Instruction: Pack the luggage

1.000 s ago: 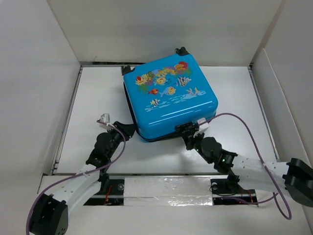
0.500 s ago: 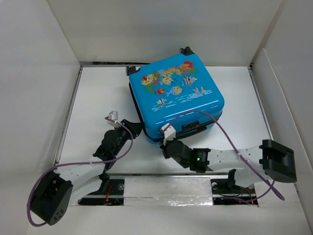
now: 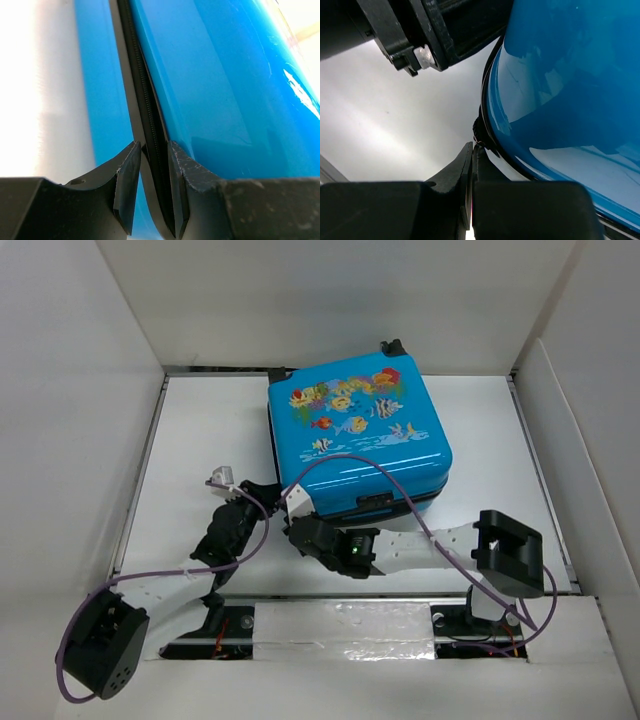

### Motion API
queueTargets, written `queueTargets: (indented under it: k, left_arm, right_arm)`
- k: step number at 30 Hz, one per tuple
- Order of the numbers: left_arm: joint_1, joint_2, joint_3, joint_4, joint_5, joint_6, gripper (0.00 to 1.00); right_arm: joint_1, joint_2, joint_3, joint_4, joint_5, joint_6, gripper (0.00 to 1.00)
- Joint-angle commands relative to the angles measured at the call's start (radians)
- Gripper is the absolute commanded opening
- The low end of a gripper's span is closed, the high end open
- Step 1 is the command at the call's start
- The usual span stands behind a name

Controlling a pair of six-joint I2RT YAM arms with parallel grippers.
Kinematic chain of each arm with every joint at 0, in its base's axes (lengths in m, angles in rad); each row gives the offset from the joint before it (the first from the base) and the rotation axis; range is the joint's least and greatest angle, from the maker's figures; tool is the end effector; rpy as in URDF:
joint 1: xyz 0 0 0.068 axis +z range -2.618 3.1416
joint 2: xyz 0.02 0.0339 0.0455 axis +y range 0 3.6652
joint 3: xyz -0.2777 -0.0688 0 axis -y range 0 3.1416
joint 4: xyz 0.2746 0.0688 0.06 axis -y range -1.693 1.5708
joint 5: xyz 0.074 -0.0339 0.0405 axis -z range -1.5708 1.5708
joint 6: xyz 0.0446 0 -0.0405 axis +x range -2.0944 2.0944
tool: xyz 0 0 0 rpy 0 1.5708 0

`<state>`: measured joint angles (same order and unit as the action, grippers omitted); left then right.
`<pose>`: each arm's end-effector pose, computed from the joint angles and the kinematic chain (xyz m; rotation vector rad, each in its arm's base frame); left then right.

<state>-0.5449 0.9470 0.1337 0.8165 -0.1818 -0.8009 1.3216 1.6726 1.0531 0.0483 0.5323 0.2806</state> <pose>0.1820 -0.1009 0.1810 -0.3571 1.6031 -0.9061 0.1209 0.3832 0.2184 -0.7581 1.9388 0.4168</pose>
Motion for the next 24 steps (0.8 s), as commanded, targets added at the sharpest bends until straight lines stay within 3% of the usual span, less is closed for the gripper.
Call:
queueTargets:
  k: [1, 3, 4, 5, 8, 10, 12, 14, 16, 17, 20, 22, 24]
  left_arm:
    - [-0.061, 0.021, 0.040, 0.020, 0.272, -0.017, 0.28]
    - [-0.061, -0.020, 0.044, -0.039, 0.243, -0.014, 0.31]
    - [-0.061, -0.042, 0.050, -0.062, 0.228, -0.003, 0.34]
    - [-0.061, -0.092, 0.056, -0.123, 0.193, 0.006, 0.42]
    - [-0.061, -0.198, 0.084, -0.265, 0.124, 0.054, 0.47]
    - [-0.061, -0.247, 0.093, -0.363, 0.113, 0.071, 0.47]
    - [-0.061, -0.313, 0.090, -0.411, 0.125, 0.085, 0.40]
    - [-0.070, -0.379, 0.061, -0.456, 0.160, 0.083, 0.26]
    - [-0.070, -0.415, 0.038, -0.479, 0.176, 0.078, 0.20]
    - [-0.070, -0.439, 0.015, -0.484, 0.176, 0.075, 0.14]
    - [-0.070, -0.442, 0.004, -0.465, 0.154, 0.077, 0.10]
    - [-0.070, -0.427, 0.033, -0.462, 0.104, 0.081, 0.10]
    - [-0.070, -0.381, 0.098, -0.445, -0.003, 0.077, 0.18]
  right_arm:
    - [0.094, 0.004, 0.119, 0.320, -0.215, 0.040, 0.00]
    - [0.094, -0.046, 0.088, 0.321, -0.170, 0.040, 0.08]
    - [0.094, -0.069, 0.021, 0.340, -0.164, 0.045, 0.16]
    - [0.094, -0.097, -0.017, 0.344, -0.163, 0.058, 0.36]
    - [0.094, -0.204, -0.140, 0.299, -0.207, 0.109, 0.64]
    - [0.114, -0.281, -0.186, 0.248, -0.210, 0.129, 0.70]
    - [0.140, -0.329, -0.228, 0.196, -0.187, 0.150, 0.72]
    - [0.149, -0.417, -0.255, 0.121, -0.119, 0.182, 0.68]
    - [0.149, -0.488, -0.327, 0.104, -0.075, 0.200, 0.57]
    - [0.136, -0.525, -0.349, 0.098, -0.034, 0.197, 0.32]
    - [0.045, -0.655, -0.377, -0.040, 0.029, 0.218, 0.00]
    - [-0.016, -0.761, -0.372, -0.129, 0.044, 0.203, 0.00]
    - [-0.140, -0.830, -0.360, -0.155, 0.031, 0.137, 0.00]
